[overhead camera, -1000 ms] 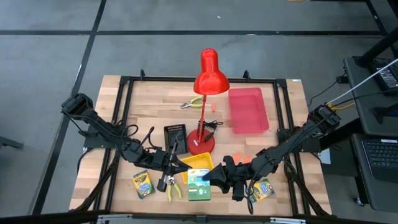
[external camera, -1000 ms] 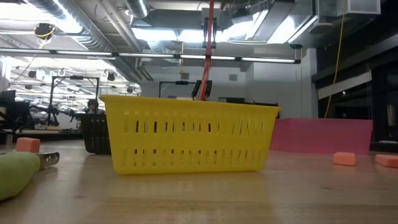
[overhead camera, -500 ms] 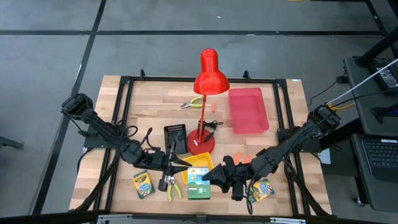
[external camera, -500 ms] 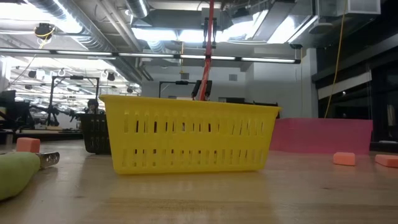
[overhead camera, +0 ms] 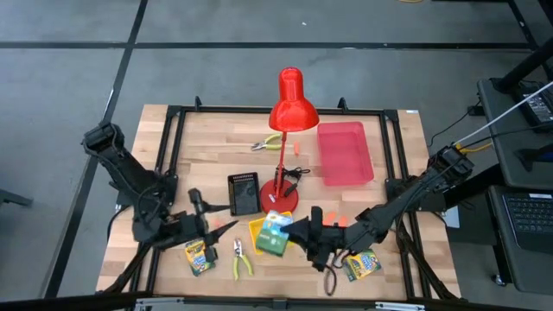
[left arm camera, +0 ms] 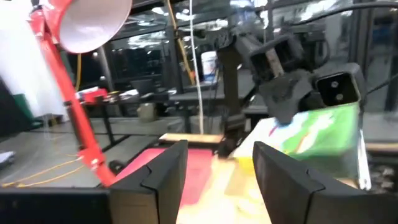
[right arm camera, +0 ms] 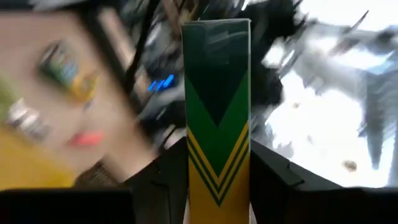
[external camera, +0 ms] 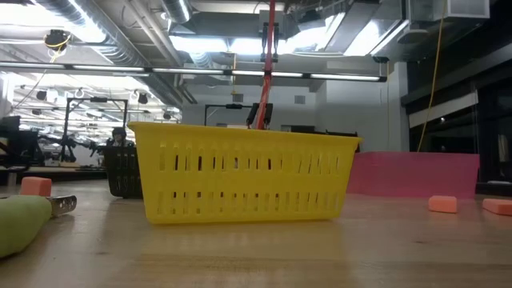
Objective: Pick & Place School Supplies
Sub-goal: Put the crayon box into the pink bin
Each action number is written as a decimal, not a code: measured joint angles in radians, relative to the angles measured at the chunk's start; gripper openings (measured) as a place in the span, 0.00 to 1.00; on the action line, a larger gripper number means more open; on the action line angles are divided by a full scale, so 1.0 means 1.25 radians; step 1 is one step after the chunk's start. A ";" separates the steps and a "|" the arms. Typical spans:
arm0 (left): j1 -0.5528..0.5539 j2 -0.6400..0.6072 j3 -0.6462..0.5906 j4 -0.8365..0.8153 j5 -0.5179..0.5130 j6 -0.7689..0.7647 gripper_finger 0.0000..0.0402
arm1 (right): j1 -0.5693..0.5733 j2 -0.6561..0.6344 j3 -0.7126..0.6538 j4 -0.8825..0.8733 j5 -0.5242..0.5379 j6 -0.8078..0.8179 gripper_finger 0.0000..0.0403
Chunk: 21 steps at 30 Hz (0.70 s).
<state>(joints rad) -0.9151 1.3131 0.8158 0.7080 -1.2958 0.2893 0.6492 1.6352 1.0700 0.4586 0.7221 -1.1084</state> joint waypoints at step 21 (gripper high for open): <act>-0.089 0.088 0.000 -0.149 -0.099 -0.138 0.44 | -0.111 -0.233 0.000 -1.358 0.266 1.397 0.29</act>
<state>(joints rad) -1.0258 1.4235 0.8158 0.5222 -1.4192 0.1173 0.5109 1.3441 1.0698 -1.2388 1.0552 0.6383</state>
